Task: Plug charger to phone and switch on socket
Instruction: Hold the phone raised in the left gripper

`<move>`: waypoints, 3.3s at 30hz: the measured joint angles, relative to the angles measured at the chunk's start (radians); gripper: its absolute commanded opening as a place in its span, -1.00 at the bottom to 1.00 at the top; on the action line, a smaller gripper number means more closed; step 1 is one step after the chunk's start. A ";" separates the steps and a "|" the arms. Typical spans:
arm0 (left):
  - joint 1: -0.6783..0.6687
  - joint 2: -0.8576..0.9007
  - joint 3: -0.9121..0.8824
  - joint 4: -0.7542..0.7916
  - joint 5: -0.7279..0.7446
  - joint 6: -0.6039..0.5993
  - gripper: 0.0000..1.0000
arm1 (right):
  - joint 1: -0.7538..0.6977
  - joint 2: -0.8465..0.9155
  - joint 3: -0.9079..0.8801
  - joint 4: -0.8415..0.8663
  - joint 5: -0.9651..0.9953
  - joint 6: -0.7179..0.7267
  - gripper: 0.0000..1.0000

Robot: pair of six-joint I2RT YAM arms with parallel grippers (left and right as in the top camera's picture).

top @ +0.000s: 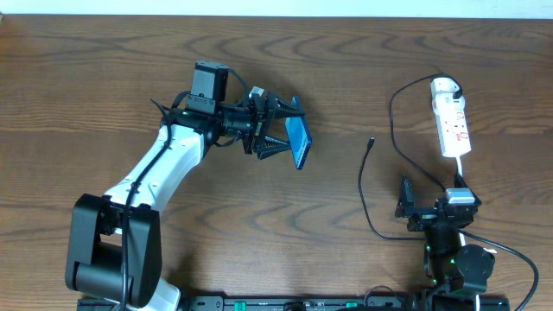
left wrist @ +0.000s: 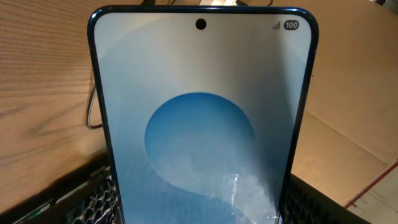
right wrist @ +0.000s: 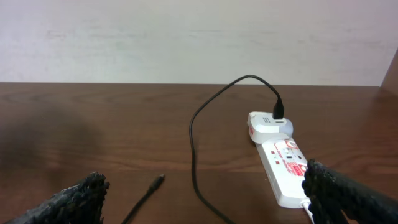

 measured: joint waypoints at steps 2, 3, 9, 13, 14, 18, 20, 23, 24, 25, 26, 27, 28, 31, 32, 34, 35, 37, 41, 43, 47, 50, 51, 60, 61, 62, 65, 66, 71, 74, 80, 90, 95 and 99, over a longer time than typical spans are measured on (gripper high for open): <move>0.000 0.000 0.000 0.006 0.000 0.003 0.52 | 0.000 0.000 0.000 0.000 0.000 0.000 0.99; 0.000 0.000 0.000 0.017 0.000 0.004 0.53 | 0.000 0.000 0.000 0.000 0.000 0.000 0.98; 0.000 0.000 0.000 0.053 0.000 0.007 0.52 | 0.000 0.000 0.000 0.000 0.000 0.000 0.98; 0.000 0.000 0.000 0.053 0.000 0.011 0.53 | 0.000 0.000 0.000 0.000 0.000 0.000 0.98; 0.000 0.000 0.000 0.053 0.000 0.012 0.53 | 0.000 0.000 0.000 0.000 0.000 0.000 0.99; 0.000 0.000 0.000 0.053 0.003 0.014 0.53 | 0.000 0.000 0.000 0.000 0.000 0.000 0.99; 0.000 0.000 0.000 0.053 0.003 0.014 0.53 | 0.000 0.000 0.000 0.000 0.000 0.000 0.99; 0.000 0.000 0.000 0.053 0.004 0.016 0.53 | 0.000 0.000 0.000 0.000 0.000 0.000 0.99; 0.000 0.000 0.000 0.053 0.006 0.018 0.53 | 0.000 0.000 0.000 0.000 0.000 0.000 0.99; 0.000 0.000 0.000 0.053 0.010 0.021 0.52 | 0.000 0.000 0.000 0.000 0.000 0.000 0.99; 0.000 0.000 0.000 0.053 0.014 0.024 0.52 | 0.000 0.000 0.000 0.000 0.000 0.000 0.99; 0.000 0.000 0.000 0.053 0.017 0.026 0.53 | 0.000 0.000 0.000 0.000 0.000 0.000 0.99; 0.000 0.000 0.000 0.053 0.021 0.031 0.52 | 0.000 0.000 0.000 0.000 0.000 0.000 0.98; 0.000 0.000 0.000 0.053 0.023 0.037 0.52 | 0.000 0.000 0.000 0.000 0.000 0.000 0.98; 0.000 0.000 0.000 0.053 0.023 0.037 0.53 | 0.000 0.000 0.000 0.000 0.000 0.000 0.99; 0.000 0.000 0.000 0.053 0.024 0.038 0.53 | 0.000 0.000 0.000 0.000 0.000 0.000 0.99; 0.000 0.000 0.000 0.053 0.025 0.040 0.53 | 0.000 0.000 0.000 0.000 0.000 0.000 0.98; 0.000 0.000 0.000 0.053 0.026 0.041 0.52 | 0.000 0.000 0.000 0.000 0.000 0.000 0.99; 0.000 0.000 0.000 0.053 0.026 0.045 0.53 | 0.000 0.000 0.000 0.000 0.000 0.000 0.99; 0.000 0.000 0.000 0.053 0.030 0.057 0.52 | 0.000 0.000 0.000 0.000 0.000 0.000 0.98; 0.000 0.000 0.000 0.053 0.033 0.070 0.53 | 0.000 0.000 0.000 0.000 0.000 0.000 0.99; 0.000 0.000 0.000 0.053 0.033 0.070 0.52 | 0.000 0.000 0.000 0.000 0.000 0.000 0.98; 0.000 0.000 0.000 0.053 0.034 0.067 0.53 | 0.000 0.000 0.000 0.000 0.000 0.000 0.99; 0.000 0.000 0.000 0.053 0.066 0.015 0.53 | 0.000 0.000 0.000 0.000 0.000 0.000 0.99; 0.000 0.000 0.000 0.054 0.068 0.013 0.53 | 0.000 0.000 0.000 0.000 0.000 0.000 0.98; 0.000 0.000 0.000 0.059 0.069 0.010 0.52 | 0.000 0.000 0.000 0.000 0.000 0.000 0.99; 0.000 0.000 0.000 0.076 0.073 0.010 0.52 | 0.000 0.000 0.000 0.000 0.000 0.000 0.99; 0.000 0.000 0.000 0.078 0.074 0.010 0.53 | 0.000 0.000 0.000 0.000 0.000 0.000 0.98; 0.000 0.000 0.000 0.079 0.074 0.010 0.53 | 0.000 0.000 0.000 0.000 0.000 0.000 0.99; 0.000 0.000 0.000 0.079 0.074 0.010 0.53 | 0.000 0.000 0.000 0.000 0.000 0.000 0.99; 0.000 0.000 0.000 0.079 0.074 0.010 0.53 | 0.000 0.000 0.000 0.000 0.000 0.000 0.99; 0.000 0.000 0.000 0.116 0.074 0.010 0.52 | 0.000 0.000 0.000 0.000 0.000 0.000 0.99; 0.000 0.000 0.000 0.117 0.074 0.010 0.52 | 0.000 0.000 0.000 0.000 0.000 0.000 0.98; 0.000 0.000 0.000 0.130 0.074 0.010 0.53 | 0.000 0.000 0.000 0.000 0.000 0.000 0.98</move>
